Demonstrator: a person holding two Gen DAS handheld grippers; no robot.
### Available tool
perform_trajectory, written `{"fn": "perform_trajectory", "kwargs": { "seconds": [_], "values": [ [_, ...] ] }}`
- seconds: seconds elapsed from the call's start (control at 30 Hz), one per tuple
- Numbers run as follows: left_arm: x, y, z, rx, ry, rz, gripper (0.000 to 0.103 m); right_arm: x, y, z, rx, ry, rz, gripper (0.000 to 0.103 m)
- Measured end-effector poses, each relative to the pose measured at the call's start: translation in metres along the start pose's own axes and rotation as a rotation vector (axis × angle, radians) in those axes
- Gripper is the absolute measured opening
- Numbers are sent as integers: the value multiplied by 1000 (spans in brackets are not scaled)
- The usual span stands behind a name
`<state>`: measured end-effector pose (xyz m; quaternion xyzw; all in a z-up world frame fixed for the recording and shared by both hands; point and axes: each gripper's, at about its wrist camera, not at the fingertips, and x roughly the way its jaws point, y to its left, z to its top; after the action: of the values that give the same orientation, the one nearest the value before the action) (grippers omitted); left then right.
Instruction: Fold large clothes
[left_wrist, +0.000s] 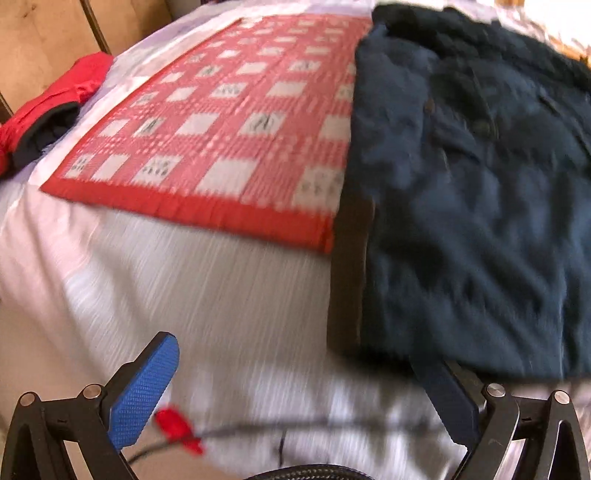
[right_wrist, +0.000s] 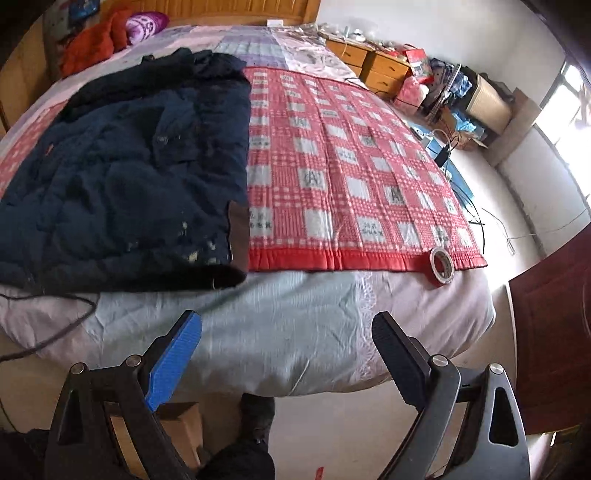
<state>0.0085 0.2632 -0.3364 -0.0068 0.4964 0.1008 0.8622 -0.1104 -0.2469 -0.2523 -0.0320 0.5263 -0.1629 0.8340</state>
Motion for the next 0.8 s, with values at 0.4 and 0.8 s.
{"fn": "perform_trajectory", "kwargs": {
  "seconds": [0.4,0.8],
  "values": [
    [2,-15,44,-32,-103,-32,103,44,19,-12,-46,-36,-18,96],
    [12,-21,43,-73,-86,-8,103,79,9,25,-38,-146,-3,96]
  ]
}}
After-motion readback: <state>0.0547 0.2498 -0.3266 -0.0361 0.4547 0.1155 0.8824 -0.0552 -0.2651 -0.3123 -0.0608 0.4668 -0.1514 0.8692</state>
